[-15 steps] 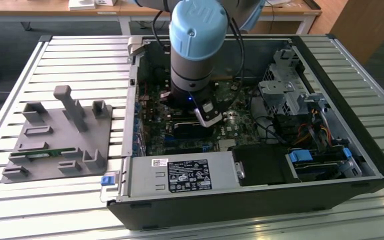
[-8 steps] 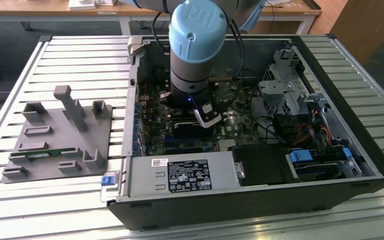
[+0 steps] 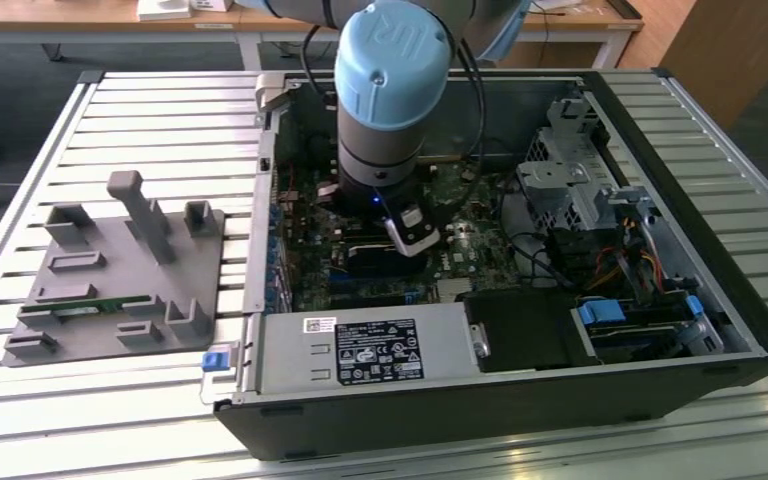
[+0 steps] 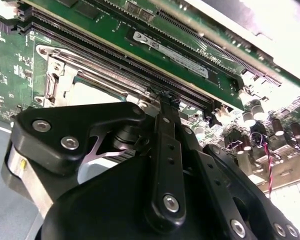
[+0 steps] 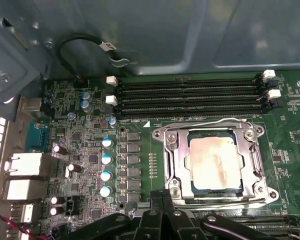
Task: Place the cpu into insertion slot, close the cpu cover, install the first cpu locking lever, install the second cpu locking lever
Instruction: 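Install the second cpu locking lever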
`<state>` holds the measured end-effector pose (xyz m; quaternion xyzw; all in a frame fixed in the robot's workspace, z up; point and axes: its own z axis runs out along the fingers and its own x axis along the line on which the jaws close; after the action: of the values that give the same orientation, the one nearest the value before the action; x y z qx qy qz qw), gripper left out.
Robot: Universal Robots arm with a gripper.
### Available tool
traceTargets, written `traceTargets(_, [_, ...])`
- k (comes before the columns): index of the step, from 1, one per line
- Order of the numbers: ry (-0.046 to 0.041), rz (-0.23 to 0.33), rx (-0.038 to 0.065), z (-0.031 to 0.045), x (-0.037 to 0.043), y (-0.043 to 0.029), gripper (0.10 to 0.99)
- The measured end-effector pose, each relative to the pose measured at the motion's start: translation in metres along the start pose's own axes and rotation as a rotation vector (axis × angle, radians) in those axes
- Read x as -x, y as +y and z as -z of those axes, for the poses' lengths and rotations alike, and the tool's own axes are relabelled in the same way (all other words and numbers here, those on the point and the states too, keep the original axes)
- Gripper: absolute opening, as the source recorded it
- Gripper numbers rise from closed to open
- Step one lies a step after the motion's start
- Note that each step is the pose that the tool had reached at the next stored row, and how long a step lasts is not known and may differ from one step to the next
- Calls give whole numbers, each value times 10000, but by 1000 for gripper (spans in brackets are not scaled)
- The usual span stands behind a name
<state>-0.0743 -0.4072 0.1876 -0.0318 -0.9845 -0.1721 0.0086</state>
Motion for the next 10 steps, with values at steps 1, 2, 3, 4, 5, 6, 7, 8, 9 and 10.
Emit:
traceTargets(1, [2,0,24,0,-2,0,106])
traceTargets(2, [2,1,53,-2,-3,0,106])
traceTargets(3, [3,1,68,-2,-3,1,106])
traceTargets(4, [3,1,80,-2,-4,1,106])
traceTargets(5, [4,0,88,-2,-6,1,106])
traceTargets(6, [5,0,93,-2,-7,1,106])
traceTargets(7, [5,0,95,-1,-8,1,106])
traceTargets(8, [5,1,97,-1,-8,1,106])
traceTargets(9, [5,1,98,4,-9,3,106])
traceTargets(10, [5,0,98,12,-9,6,106])
